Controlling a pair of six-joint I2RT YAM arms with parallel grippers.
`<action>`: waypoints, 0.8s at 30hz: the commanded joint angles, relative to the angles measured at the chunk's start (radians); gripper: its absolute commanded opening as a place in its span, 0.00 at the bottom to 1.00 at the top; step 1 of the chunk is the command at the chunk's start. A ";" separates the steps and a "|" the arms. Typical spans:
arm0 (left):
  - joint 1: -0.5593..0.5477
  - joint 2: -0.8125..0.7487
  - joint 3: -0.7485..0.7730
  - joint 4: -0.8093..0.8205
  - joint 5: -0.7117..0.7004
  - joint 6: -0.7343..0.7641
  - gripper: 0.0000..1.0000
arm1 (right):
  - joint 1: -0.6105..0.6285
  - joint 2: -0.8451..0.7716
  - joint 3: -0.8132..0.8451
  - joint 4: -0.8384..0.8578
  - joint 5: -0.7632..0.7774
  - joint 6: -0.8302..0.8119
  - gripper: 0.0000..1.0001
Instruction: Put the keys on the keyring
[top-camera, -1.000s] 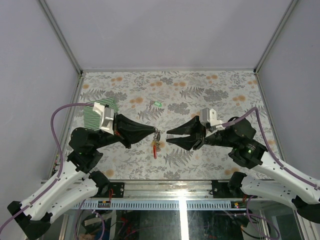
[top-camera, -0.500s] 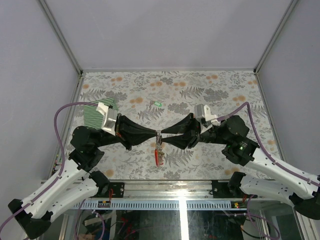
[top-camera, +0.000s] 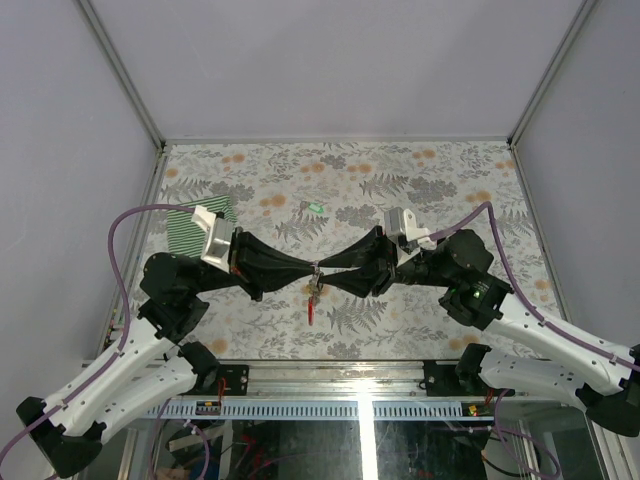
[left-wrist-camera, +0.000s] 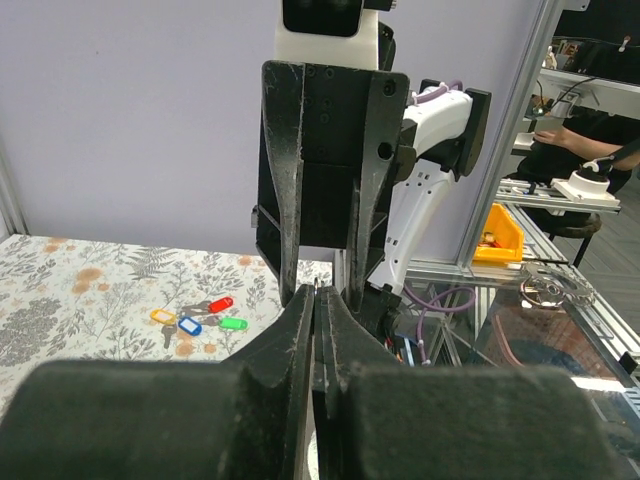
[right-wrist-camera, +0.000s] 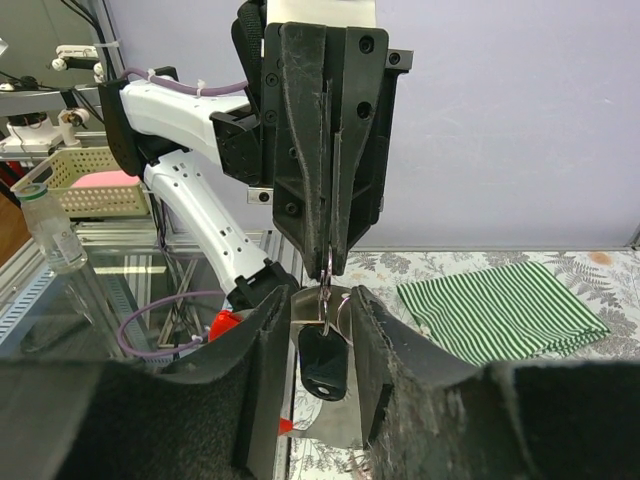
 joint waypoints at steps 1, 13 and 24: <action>-0.008 -0.006 0.046 0.093 0.015 -0.022 0.00 | 0.002 0.004 0.000 0.070 -0.019 0.010 0.36; -0.014 -0.003 0.051 0.097 0.016 -0.024 0.00 | 0.002 0.042 0.000 0.117 -0.049 0.039 0.29; -0.015 -0.005 0.052 0.080 0.007 -0.012 0.00 | 0.002 0.042 0.002 0.139 -0.057 0.046 0.30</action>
